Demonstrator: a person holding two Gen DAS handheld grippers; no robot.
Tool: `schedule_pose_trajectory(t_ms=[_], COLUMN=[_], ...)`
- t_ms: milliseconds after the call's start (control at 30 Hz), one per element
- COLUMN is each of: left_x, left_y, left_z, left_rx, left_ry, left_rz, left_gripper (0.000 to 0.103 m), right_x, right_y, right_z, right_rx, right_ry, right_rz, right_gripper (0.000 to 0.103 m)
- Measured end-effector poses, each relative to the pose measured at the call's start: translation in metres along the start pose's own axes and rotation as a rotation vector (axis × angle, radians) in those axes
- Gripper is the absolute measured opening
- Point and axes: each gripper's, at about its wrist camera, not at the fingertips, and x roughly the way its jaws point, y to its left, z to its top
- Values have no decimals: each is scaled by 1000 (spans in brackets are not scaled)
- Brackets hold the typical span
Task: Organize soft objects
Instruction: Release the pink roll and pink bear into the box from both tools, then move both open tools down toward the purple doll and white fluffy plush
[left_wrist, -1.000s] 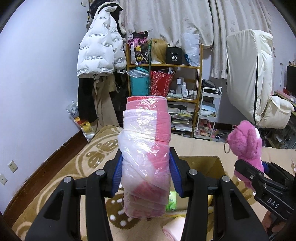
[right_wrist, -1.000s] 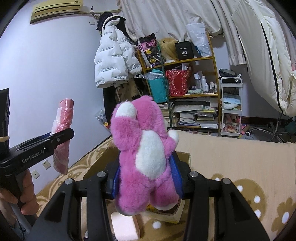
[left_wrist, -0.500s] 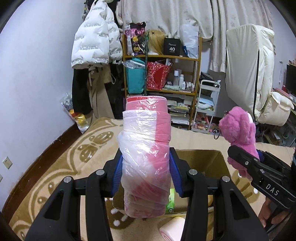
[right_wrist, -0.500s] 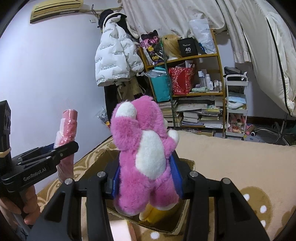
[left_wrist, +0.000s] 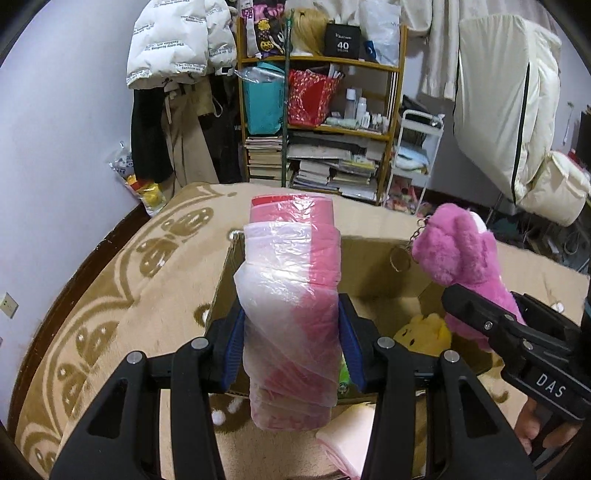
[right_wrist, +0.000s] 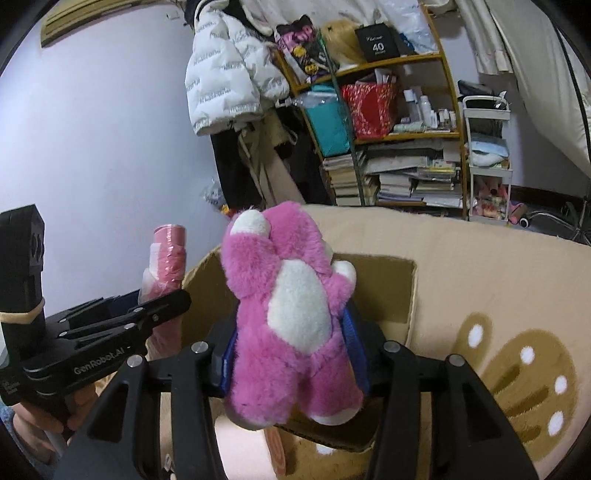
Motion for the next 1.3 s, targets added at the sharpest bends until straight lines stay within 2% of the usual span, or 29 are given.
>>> schedule_pose_trajectory(t_ms=[200, 400, 500, 567, 600, 733, 800, 900, 1000, 1300], left_x=[10, 10, 8, 5, 3, -7, -14, -23, -32, -63], left_y=[-1, 2, 3, 4, 6, 11, 14, 20, 26, 38], left_z=[-7, -10, -10, -10, -10, -7, -6, -5, -6, -19], left_rx=[15, 15, 23, 23, 17, 3, -4, -31, -57, -84], left_ry=[41, 45, 51, 51, 51, 36, 32, 32, 46, 65], left_rz=[21, 59, 67, 74, 78, 75, 78, 67, 67, 84], left_gripper=[47, 55, 56, 63, 70, 75, 81, 83, 94, 96], right_x=[6, 1, -4, -9, -12, -27, -34, -42, -47, -71], right_y=[-3, -6, -8, -10, -12, -15, -17, -18, -15, -5], right_z=[-6, -6, -4, -3, -1, 4, 5, 4, 2, -9], right_rx=[6, 18, 42, 51, 60, 75, 85, 97, 95, 77], right_ry=[31, 23, 8, -2, -7, -45, -56, -68, -66, -57], right_rz=[-1, 15, 25, 33, 37, 29, 30, 29, 28, 20], right_gripper=[54, 54, 58, 59, 59, 71, 73, 82, 85, 85])
